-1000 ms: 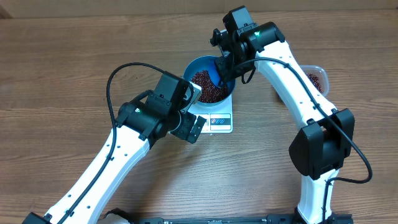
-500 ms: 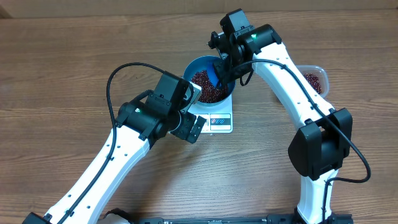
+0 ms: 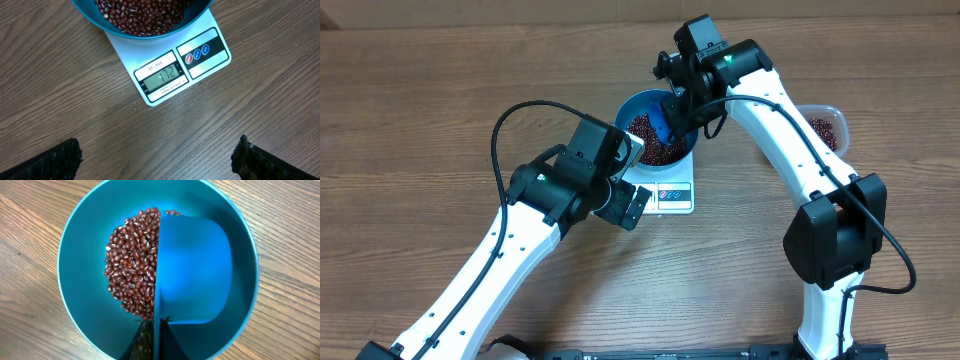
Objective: Scoop item into bowl and weigh 150g on scale
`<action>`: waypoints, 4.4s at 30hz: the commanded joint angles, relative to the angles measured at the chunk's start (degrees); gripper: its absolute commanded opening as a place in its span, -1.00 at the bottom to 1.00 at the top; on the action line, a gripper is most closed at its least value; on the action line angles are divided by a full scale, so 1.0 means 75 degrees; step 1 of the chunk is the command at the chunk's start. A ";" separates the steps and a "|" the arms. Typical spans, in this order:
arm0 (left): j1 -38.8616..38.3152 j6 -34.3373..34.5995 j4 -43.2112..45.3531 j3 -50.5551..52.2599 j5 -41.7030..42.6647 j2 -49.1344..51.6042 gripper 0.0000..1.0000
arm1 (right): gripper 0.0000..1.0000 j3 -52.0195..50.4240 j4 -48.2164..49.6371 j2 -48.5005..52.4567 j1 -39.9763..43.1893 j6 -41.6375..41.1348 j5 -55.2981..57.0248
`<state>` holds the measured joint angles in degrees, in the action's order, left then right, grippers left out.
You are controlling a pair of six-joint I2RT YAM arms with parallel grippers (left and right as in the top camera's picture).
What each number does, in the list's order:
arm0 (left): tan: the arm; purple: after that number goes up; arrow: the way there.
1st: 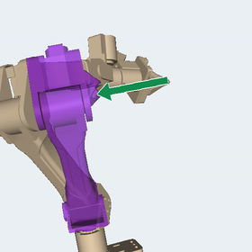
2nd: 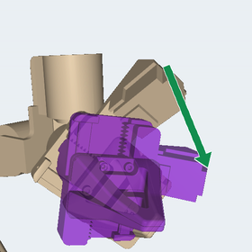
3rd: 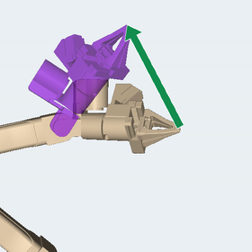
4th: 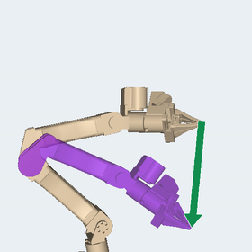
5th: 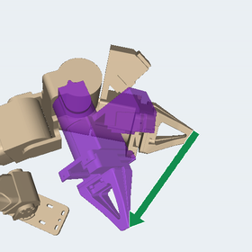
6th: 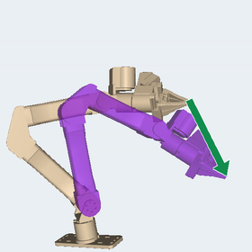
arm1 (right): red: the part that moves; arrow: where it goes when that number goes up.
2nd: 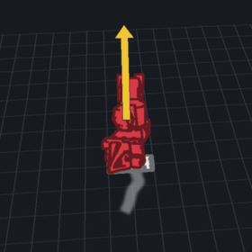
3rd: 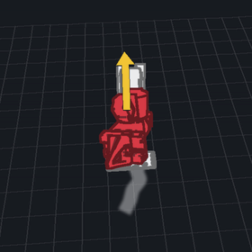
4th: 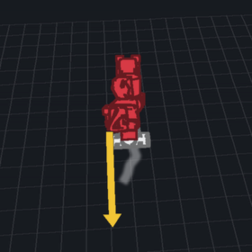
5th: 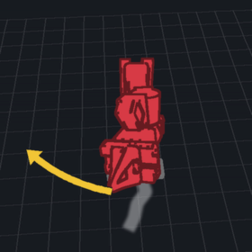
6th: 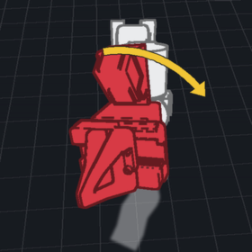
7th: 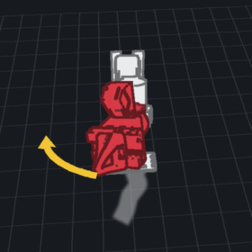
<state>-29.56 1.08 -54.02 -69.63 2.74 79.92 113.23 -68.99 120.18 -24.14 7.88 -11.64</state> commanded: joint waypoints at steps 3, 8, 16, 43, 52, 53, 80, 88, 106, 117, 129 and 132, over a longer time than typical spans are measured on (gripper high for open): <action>0.0052 -0.0146 0.0035 0.0064 -0.0023 -0.0172 0.99 | -0.92 -0.0029 0.0050 -0.0058 0.0032 -0.0017 -0.0259; 0.0052 -0.0146 0.0038 0.0064 -0.0023 -0.0172 0.99 | -0.93 0.0251 -0.0102 -0.0064 0.0321 -0.0012 -0.0256; 0.0052 -0.0146 0.0038 0.0064 -0.0023 -0.0172 0.99 | -0.93 0.0699 -0.0286 -0.0079 0.0393 0.0044 -0.0055; 0.0052 -0.0146 0.0035 0.0064 -0.0023 -0.0172 0.99 | -0.93 0.0772 -0.0597 -0.1096 0.0312 0.0073 -0.0198; 0.0052 -0.0146 0.0035 0.0064 -0.0023 -0.0172 0.99 | -0.93 0.0772 -0.0644 -0.1174 0.0315 0.0070 -0.0198; 0.0052 -0.0146 0.0035 0.0064 -0.0023 -0.0172 0.99 | -0.93 0.0772 -0.0647 -0.1198 0.0315 0.0070 -0.0198; 0.0052 -0.0146 0.0035 0.0064 -0.0023 -0.0172 0.99 | -0.92 0.0772 -0.0708 -0.1626 0.0481 0.0009 -0.0548; 0.0052 -0.0146 0.0035 0.0064 -0.0023 -0.0172 0.99 | -0.92 0.0772 -0.1131 -0.1647 0.1725 0.0169 -0.1638; 0.0052 -0.0146 0.0038 0.0064 -0.0023 -0.0172 0.99 | -0.93 0.0752 -0.1906 -0.1571 0.4354 -0.0530 0.1923; 0.0052 -0.0146 0.0035 0.0064 -0.0023 -0.0172 0.99 | -0.92 0.0749 -0.2398 -0.1565 0.2719 -0.1734 0.5345; 0.0052 -0.0146 0.0035 0.0064 -0.0023 -0.0172 0.99 | -0.92 0.0749 -0.2442 -0.1565 0.2384 -0.2448 0.5042; 0.0052 -0.0146 0.0038 0.0064 -0.0023 -0.0172 0.99 | -0.92 0.0749 -0.2241 -0.1588 0.2693 -0.2448 0.3835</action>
<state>-29.56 1.08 -54.00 -69.60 2.76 79.92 117.16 -86.85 109.78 -6.02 -9.43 25.23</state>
